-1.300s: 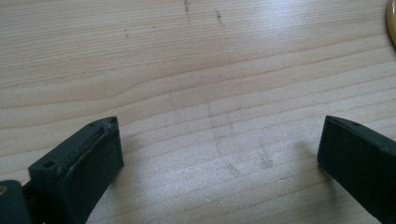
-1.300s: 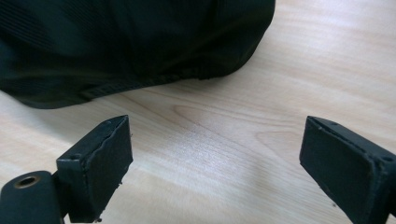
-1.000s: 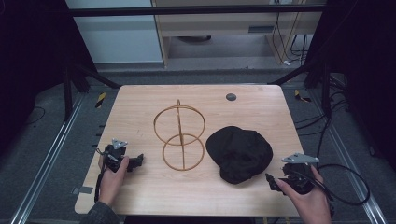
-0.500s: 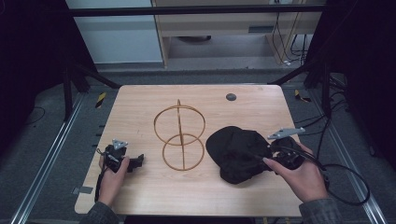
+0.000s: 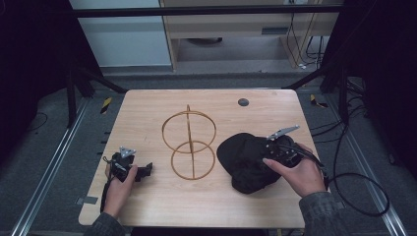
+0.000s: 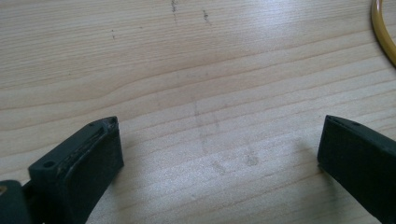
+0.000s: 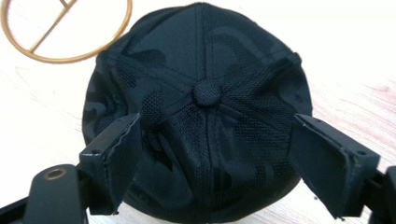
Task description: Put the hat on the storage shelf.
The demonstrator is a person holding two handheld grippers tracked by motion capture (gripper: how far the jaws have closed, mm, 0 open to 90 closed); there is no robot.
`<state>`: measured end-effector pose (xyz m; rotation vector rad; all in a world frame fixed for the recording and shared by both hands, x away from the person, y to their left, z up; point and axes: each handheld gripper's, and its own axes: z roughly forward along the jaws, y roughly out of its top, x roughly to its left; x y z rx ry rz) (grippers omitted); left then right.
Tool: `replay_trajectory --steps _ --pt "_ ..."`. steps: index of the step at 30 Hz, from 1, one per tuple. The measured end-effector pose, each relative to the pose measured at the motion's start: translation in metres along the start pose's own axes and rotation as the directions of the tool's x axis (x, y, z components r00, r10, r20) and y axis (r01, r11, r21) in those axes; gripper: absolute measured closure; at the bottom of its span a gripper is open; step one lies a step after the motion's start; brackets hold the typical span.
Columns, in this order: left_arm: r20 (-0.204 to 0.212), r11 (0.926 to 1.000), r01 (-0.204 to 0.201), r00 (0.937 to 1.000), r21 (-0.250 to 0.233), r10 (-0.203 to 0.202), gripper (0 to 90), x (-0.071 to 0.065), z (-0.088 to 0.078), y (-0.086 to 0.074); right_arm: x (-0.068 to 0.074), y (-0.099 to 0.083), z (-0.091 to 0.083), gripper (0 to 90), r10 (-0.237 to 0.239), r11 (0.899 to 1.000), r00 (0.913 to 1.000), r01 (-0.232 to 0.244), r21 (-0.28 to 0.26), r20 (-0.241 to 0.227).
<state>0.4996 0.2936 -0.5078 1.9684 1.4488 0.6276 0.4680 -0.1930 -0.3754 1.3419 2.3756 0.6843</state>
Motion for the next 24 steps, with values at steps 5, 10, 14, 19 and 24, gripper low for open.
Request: replay_trajectory --steps 5,10,14,19,24 --pt "0.003 1.0000 -0.002 1.0000 0.000 0.002 0.0 -0.001 0.000 0.000 -0.001 0.000 0.013 17.5 0.020 0.999 0.9998 -0.020 0.035 -0.004" --pt "0.004 1.0000 -0.004 1.0000 0.001 0.004 0.0 -0.001 0.000 0.000 -0.001 -0.001 0.021 13.8 0.019 0.998 0.9998 -0.018 0.058 -0.008" --pt "0.006 1.0000 -0.005 1.0000 0.000 0.005 0.0 -0.002 0.000 0.000 -0.003 -0.002 0.025 21.2 0.019 0.997 0.9998 -0.018 0.074 -0.010" --pt "0.008 1.0000 -0.007 0.9999 0.000 0.007 0.0 -0.002 0.000 0.000 -0.005 -0.001 0.026 35.3 0.028 0.996 0.9987 -0.025 0.087 -0.042" --pt "0.008 1.0000 -0.008 0.9999 0.000 0.008 0.0 -0.003 0.000 0.000 -0.007 0.000 0.028 46.9 0.028 0.995 0.9974 -0.022 0.092 -0.066"
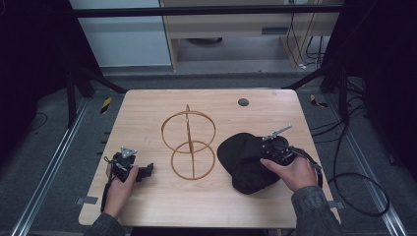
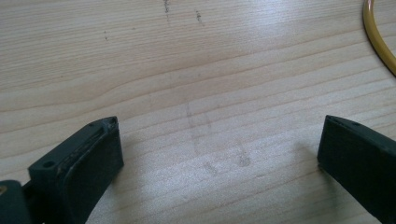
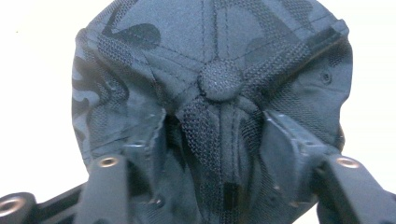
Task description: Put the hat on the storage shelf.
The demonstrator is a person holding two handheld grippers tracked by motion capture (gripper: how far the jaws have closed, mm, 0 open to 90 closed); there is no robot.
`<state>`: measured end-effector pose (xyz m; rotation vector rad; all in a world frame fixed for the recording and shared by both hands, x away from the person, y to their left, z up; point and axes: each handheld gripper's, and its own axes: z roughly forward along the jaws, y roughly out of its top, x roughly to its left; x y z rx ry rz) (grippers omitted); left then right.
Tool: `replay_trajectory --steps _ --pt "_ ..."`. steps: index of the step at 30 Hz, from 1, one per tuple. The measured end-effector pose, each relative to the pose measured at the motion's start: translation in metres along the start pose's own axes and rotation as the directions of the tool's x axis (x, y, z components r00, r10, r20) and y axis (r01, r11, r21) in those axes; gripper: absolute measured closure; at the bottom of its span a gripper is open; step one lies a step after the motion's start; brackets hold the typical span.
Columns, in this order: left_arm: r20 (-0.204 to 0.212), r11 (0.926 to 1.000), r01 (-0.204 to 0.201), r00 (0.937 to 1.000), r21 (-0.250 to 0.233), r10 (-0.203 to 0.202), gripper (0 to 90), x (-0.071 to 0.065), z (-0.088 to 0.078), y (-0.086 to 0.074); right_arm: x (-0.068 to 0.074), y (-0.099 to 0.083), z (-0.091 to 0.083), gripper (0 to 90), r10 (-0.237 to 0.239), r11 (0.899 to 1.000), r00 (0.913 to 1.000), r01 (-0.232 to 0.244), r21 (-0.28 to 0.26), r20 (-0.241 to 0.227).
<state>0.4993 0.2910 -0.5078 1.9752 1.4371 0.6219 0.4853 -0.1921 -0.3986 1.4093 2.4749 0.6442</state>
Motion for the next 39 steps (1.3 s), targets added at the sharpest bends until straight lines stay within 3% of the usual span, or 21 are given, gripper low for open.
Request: replay_trajectory --steps 7,13,22,34,39 --pt "0.000 1.0000 -0.001 1.0000 0.000 0.001 0.0 0.000 0.000 0.000 -0.004 0.000 0.000 69.9 -0.002 1.000 0.9995 0.002 -0.009 -0.030" --pt "0.000 1.0000 -0.001 1.0000 0.000 0.001 0.0 0.000 0.000 0.000 -0.007 -0.001 -0.001 78.0 0.001 1.000 0.9986 -0.003 -0.023 -0.052" --pt "0.000 1.0000 -0.001 1.0000 0.000 0.001 0.0 0.000 0.000 0.000 -0.010 -0.001 -0.010 84.0 -0.010 0.999 0.9985 0.008 -0.038 -0.054" --pt "0.000 1.0000 -0.001 1.0000 0.000 0.001 0.0 0.000 0.000 0.000 -0.013 0.001 -0.035 85.2 -0.024 0.999 0.9985 0.022 -0.045 -0.048" --pt "0.000 1.0000 -0.001 1.0000 0.000 0.001 0.0 0.000 0.000 0.000 -0.015 0.003 -0.053 85.2 -0.025 0.997 0.9986 0.021 -0.078 -0.046"
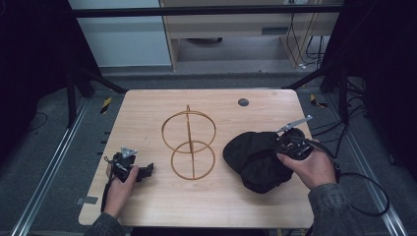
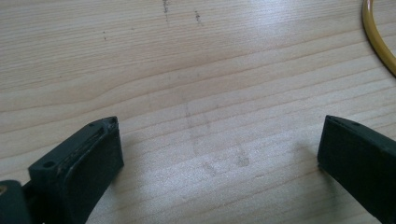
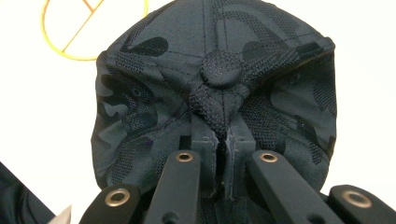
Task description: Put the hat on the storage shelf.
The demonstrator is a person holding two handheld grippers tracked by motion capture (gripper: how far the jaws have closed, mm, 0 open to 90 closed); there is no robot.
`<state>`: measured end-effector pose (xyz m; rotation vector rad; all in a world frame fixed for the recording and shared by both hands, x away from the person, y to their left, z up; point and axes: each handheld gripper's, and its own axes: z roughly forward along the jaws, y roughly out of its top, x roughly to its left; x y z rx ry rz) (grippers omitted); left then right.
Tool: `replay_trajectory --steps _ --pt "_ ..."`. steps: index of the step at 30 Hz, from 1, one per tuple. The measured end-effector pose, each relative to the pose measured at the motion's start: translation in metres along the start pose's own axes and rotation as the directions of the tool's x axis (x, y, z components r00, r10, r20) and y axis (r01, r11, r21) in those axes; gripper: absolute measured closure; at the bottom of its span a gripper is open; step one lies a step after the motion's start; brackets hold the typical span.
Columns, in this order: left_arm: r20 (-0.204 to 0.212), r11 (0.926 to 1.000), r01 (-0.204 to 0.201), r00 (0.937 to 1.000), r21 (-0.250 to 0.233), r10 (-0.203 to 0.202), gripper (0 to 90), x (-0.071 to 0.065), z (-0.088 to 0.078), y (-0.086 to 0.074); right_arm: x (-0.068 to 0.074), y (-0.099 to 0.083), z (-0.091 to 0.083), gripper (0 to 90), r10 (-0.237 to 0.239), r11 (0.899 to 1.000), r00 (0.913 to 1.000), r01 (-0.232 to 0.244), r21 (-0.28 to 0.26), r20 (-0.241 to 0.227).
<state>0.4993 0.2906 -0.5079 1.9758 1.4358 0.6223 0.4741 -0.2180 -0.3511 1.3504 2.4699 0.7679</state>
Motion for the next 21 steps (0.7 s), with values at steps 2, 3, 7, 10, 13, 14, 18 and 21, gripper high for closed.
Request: replay_trajectory --steps 2,3,7,10,13,14,18,21 --pt "0.000 1.0000 0.000 1.0000 0.000 0.000 0.0 0.000 0.000 0.000 0.000 0.001 -0.007 85.2 -0.005 1.000 1.0000 0.005 -0.008 0.007" --pt "0.000 1.0000 0.000 1.0000 0.000 0.000 0.0 0.000 0.000 0.000 0.000 0.001 -0.007 85.2 -0.005 1.000 1.0000 0.005 -0.008 0.007" --pt "0.000 1.0000 0.000 1.0000 0.000 0.000 0.0 0.000 0.000 0.000 -0.001 0.003 -0.024 85.2 -0.008 0.999 0.9999 0.008 -0.036 0.013" --pt "0.000 1.0000 0.000 1.0000 0.000 0.000 0.0 0.000 0.000 0.000 -0.001 0.005 -0.034 85.2 -0.009 0.998 0.9998 0.010 -0.055 0.017" --pt "0.000 1.0000 0.000 1.0000 0.000 0.000 0.0 0.000 0.000 0.000 0.000 0.007 -0.040 85.2 -0.013 0.998 0.9997 0.014 -0.069 0.021" --pt "0.000 1.0000 0.001 1.0000 -0.001 -0.001 0.0 0.000 0.000 0.000 0.001 0.008 -0.046 85.2 -0.022 0.996 0.9994 0.024 -0.080 0.029" --pt "0.000 1.0000 0.003 1.0000 -0.003 -0.003 0.0 0.000 0.000 0.000 0.002 0.011 -0.058 85.2 -0.024 0.994 0.9991 0.028 -0.106 0.035" --pt "0.000 1.0000 0.004 1.0000 -0.003 -0.004 0.0 0.000 0.000 0.000 0.003 0.011 -0.067 85.2 -0.030 0.991 0.9988 0.035 -0.125 0.038"
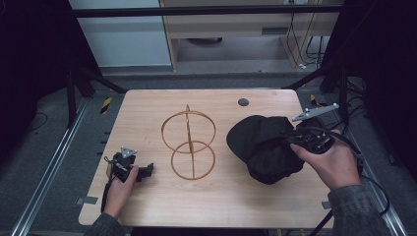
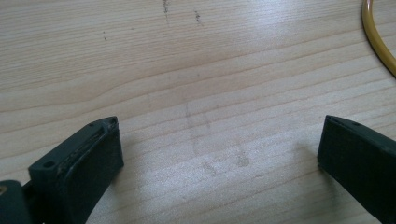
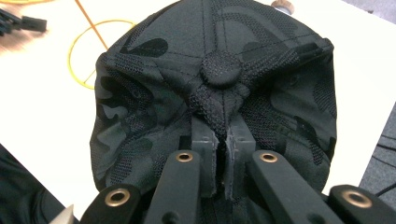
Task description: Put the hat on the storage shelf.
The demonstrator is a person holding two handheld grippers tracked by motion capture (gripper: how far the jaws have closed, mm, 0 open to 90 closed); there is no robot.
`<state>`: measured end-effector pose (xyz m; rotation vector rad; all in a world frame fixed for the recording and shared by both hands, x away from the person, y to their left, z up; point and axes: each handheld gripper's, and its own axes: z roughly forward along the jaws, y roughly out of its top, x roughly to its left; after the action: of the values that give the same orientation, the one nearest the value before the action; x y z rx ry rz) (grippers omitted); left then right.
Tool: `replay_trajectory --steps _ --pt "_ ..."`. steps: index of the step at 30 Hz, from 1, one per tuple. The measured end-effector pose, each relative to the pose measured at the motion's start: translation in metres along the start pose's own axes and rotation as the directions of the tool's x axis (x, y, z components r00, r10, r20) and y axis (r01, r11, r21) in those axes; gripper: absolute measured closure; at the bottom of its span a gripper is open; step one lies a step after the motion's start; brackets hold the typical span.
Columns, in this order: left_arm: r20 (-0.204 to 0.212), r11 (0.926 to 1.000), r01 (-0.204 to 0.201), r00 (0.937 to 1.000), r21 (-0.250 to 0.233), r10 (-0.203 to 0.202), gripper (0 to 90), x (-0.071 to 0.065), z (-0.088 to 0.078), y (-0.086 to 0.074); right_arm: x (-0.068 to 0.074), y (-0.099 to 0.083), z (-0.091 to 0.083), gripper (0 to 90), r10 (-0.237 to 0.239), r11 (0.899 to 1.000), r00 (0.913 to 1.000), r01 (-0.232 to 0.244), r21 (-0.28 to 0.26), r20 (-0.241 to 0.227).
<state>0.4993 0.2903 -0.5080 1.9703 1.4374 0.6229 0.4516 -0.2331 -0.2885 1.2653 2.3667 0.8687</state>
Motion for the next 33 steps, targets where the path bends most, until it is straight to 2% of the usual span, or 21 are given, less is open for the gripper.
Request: replay_trajectory --steps 14,18,26,33 --pt "-0.001 1.0000 -0.002 1.0000 0.000 0.002 0.0 0.000 0.000 0.000 -0.002 0.002 -0.032 85.4 0.011 0.996 0.9999 -0.011 -0.088 -0.009" --pt "-0.001 1.0000 -0.002 1.0000 0.000 0.002 0.0 0.000 0.000 0.000 -0.002 0.003 -0.036 85.5 0.009 0.995 0.9999 -0.010 -0.104 -0.005" --pt "-0.001 1.0000 -0.003 1.0000 0.000 0.003 0.0 0.000 0.000 0.000 0.001 0.006 -0.036 85.9 0.000 0.995 1.0000 -0.001 -0.098 -0.003" --pt "-0.001 1.0000 -0.002 1.0000 0.000 0.002 0.0 0.000 0.000 0.000 0.004 0.014 -0.047 85.9 -0.003 0.991 1.0000 0.003 -0.133 0.001"
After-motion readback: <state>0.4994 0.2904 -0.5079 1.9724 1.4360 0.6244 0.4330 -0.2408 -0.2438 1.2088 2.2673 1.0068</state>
